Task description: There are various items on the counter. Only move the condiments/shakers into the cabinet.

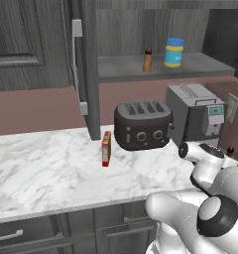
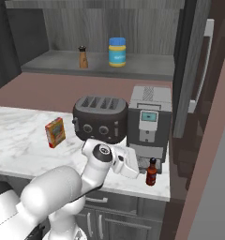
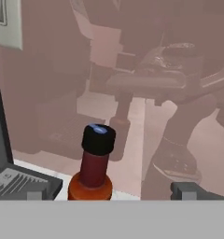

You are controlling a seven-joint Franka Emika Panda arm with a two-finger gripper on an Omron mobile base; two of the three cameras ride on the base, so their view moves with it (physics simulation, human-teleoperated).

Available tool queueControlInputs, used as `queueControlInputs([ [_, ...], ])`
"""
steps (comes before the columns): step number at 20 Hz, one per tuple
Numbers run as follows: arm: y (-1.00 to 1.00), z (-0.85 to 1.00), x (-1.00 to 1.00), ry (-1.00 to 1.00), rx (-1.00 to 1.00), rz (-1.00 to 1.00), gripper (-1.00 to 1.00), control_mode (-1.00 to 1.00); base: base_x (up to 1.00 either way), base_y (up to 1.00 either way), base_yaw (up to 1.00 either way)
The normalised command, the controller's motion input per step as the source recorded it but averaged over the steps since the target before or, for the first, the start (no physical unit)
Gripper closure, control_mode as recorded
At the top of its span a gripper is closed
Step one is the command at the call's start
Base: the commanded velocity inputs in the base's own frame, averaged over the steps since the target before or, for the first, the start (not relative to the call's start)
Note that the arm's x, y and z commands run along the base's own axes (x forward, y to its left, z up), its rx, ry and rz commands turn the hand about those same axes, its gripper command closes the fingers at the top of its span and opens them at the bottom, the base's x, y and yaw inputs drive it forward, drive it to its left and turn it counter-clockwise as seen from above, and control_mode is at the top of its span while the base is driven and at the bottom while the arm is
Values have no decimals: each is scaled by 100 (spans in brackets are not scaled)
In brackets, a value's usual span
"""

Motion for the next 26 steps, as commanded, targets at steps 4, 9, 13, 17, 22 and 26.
queueControlInputs([
  [4,-2,-3,0,0,0,0,-100,-100,0,0,0],
  [9,0,-1,0,0,0,0,-100,-100,0,0,0],
  [13,-3,0,0,0,0,0,-100,-100,0,0,0],
  [17,-8,0,0,0,0,0,-100,-100,0,0,0],
  [22,0,0,0,0,0,0,-100,-100,0,0,0],
  [26,-1,0,3,0,0,0,-100,-100,0,0,0],
])
